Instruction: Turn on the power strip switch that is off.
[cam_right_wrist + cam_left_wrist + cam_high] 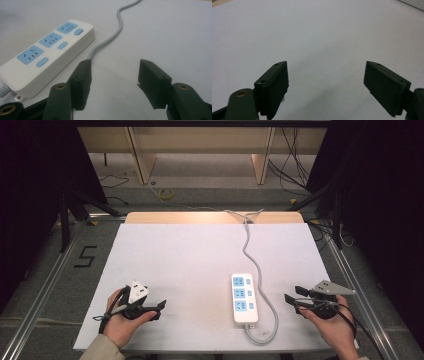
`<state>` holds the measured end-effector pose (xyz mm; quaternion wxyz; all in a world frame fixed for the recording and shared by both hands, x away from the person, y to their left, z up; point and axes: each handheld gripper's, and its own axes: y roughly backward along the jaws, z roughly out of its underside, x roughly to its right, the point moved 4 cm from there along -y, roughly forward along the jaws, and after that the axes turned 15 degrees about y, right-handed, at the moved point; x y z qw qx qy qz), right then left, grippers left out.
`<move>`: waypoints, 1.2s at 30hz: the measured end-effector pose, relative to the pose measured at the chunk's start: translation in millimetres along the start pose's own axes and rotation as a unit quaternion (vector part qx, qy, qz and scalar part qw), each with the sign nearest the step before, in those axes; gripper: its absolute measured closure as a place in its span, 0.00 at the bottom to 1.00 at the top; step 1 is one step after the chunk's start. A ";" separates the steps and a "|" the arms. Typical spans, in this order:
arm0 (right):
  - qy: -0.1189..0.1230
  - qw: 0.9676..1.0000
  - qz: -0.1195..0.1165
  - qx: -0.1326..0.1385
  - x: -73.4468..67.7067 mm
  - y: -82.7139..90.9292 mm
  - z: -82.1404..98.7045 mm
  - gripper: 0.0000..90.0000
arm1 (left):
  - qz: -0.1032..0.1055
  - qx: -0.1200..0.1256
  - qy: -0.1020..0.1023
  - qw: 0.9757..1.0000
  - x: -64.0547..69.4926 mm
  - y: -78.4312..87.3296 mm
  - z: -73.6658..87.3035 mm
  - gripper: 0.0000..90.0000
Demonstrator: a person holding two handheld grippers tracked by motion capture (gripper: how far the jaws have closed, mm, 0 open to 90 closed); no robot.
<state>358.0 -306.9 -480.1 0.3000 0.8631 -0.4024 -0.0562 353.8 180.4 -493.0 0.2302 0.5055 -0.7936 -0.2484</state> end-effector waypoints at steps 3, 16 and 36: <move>0.010 1.000 -0.004 -0.010 -1.8 1.5 -3.2 0.58 | -0.002 -0.003 -0.003 1.000 0.9 -0.6 0.9 0.23; 0.049 0.998 -0.016 -0.046 -10.5 6.0 -19.5 1.00 | -0.007 0.000 -0.006 1.000 1.6 -0.2 -0.5 0.24; 0.059 0.993 -0.045 -0.092 -15.1 -3.9 -39.4 1.00 | -0.007 0.001 -0.006 1.000 4.8 -2.4 -1.6 0.25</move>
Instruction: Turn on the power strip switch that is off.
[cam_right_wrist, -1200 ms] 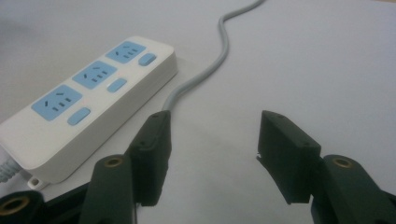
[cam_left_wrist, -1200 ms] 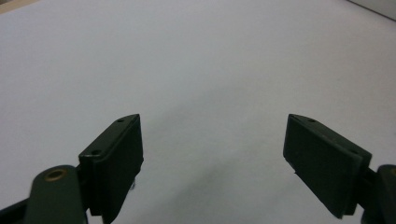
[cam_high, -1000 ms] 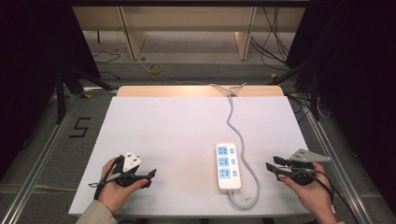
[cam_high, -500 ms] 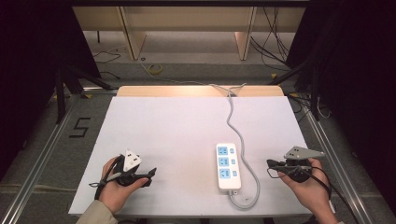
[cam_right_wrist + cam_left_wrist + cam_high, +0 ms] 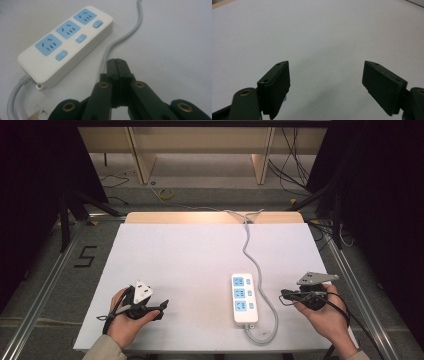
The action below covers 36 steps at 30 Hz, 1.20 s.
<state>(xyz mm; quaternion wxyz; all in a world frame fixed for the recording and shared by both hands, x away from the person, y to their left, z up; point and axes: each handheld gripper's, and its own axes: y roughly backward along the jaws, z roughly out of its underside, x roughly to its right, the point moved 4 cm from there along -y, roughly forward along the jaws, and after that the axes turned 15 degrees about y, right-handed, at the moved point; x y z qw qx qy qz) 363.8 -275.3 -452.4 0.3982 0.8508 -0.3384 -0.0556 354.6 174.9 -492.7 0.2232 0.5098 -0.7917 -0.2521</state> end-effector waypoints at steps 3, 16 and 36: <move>0.000 1.000 -0.001 -0.003 0.0 -0.4 -1.4 1.00 | 0.000 0.001 0.001 1.000 0.0 0.1 -0.2 0.25; 0.003 1.000 -0.008 -0.017 -0.7 -2.2 -12.4 1.00 | 0.000 0.001 0.003 1.000 1.9 -1.0 -0.7 0.25; 0.006 0.999 -0.023 -0.045 -1.1 -11.0 -34.6 1.00 | 0.004 0.002 0.003 1.000 3.4 -0.6 -1.3 0.25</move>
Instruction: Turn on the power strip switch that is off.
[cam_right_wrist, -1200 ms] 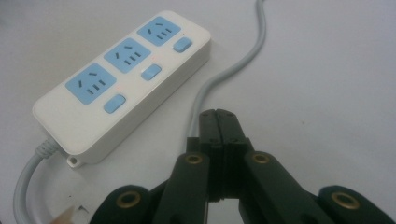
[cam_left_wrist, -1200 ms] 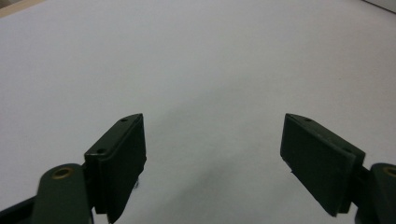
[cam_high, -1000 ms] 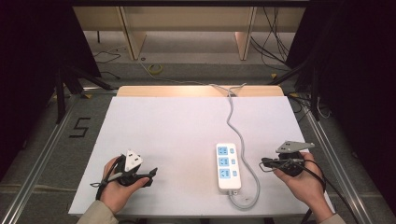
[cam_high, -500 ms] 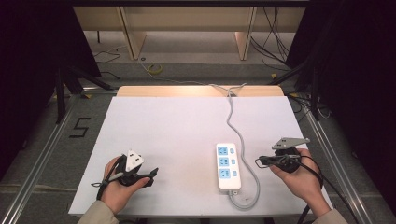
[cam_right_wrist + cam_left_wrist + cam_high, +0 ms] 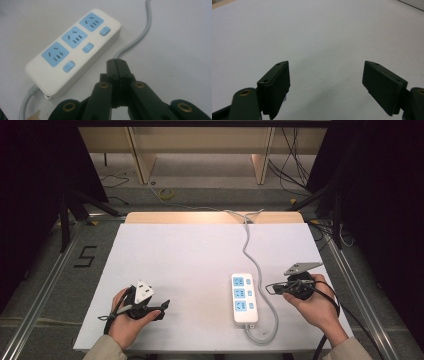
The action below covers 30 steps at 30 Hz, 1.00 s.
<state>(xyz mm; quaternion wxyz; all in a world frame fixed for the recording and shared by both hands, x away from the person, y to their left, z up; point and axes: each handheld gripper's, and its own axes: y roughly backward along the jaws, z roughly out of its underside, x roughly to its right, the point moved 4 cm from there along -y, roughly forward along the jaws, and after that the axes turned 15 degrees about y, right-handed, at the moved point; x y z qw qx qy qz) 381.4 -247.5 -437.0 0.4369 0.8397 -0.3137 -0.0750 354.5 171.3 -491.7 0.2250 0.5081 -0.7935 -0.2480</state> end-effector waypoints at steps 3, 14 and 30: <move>0.000 1.000 -0.002 -0.002 -0.1 -0.5 -3.0 1.00 | 0.001 0.000 0.000 1.000 0.7 0.4 -0.1 0.25; 0.001 1.000 -0.011 -0.018 4.6 -4.6 -12.3 1.00 | 0.001 -0.002 0.000 1.000 0.9 -0.8 -0.2 0.25; 0.001 1.000 -0.013 -0.026 7.3 -7.5 -24.9 1.00 | 0.004 -0.001 0.001 1.000 2.2 -1.2 0.0 0.25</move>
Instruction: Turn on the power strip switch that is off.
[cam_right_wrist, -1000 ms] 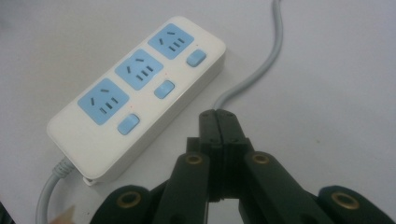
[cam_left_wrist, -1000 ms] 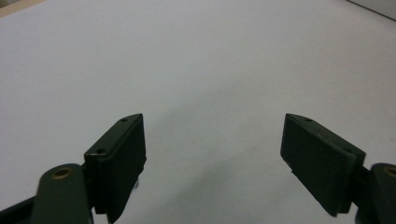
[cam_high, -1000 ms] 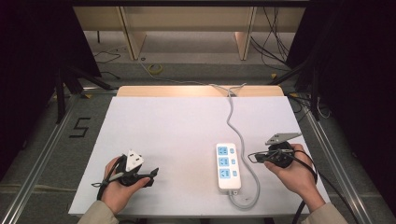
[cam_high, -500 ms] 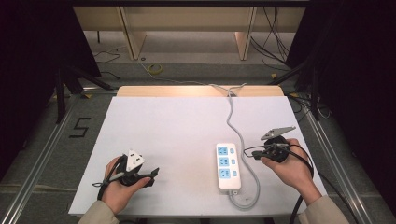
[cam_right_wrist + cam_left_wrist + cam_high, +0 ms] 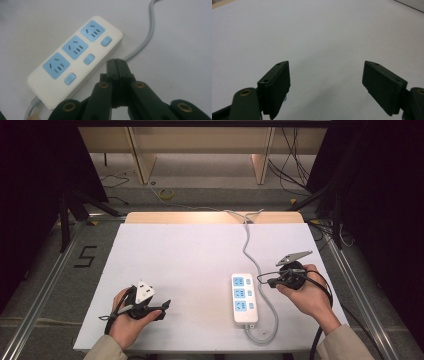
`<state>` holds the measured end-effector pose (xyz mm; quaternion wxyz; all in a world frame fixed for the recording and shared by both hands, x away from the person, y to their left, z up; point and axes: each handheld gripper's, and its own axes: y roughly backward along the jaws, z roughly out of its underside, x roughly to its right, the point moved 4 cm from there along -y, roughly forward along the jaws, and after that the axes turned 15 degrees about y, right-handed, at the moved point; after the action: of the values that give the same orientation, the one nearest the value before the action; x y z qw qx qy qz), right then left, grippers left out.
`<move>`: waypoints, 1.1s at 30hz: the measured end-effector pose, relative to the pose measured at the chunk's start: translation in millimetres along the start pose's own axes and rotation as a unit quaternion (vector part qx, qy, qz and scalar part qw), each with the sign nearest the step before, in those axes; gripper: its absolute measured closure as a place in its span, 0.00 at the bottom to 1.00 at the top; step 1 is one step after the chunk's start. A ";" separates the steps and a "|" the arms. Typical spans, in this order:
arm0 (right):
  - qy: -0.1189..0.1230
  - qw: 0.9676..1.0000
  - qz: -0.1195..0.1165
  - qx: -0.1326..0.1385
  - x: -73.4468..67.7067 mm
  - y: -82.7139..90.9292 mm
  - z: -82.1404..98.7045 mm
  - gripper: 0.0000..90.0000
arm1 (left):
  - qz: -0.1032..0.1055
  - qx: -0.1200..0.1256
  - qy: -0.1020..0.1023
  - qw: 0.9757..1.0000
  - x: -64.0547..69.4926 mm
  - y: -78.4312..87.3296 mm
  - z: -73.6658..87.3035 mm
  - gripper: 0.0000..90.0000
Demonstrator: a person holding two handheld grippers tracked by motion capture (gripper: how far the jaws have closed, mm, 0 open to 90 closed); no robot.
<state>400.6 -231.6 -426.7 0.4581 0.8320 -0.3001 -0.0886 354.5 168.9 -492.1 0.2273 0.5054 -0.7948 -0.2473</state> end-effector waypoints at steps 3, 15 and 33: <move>0.000 1.000 -0.001 0.000 0.1 -0.9 -2.5 1.00 | -0.001 0.000 -0.002 1.000 0.1 0.0 -0.6 0.25; -0.001 1.000 -0.004 -0.006 0.6 -2.5 -7.5 1.00 | 0.000 0.001 -0.002 1.000 0.7 0.0 -0.6 0.25; 0.001 1.000 -0.008 -0.013 -0.8 -5.2 -17.4 1.00 | 0.002 0.002 -0.002 1.000 3.2 -0.3 -1.1 0.25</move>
<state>409.5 -216.8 -421.2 0.4688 0.8284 -0.2915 -0.0951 354.1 165.7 -491.1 0.2250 0.5035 -0.7971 -0.2460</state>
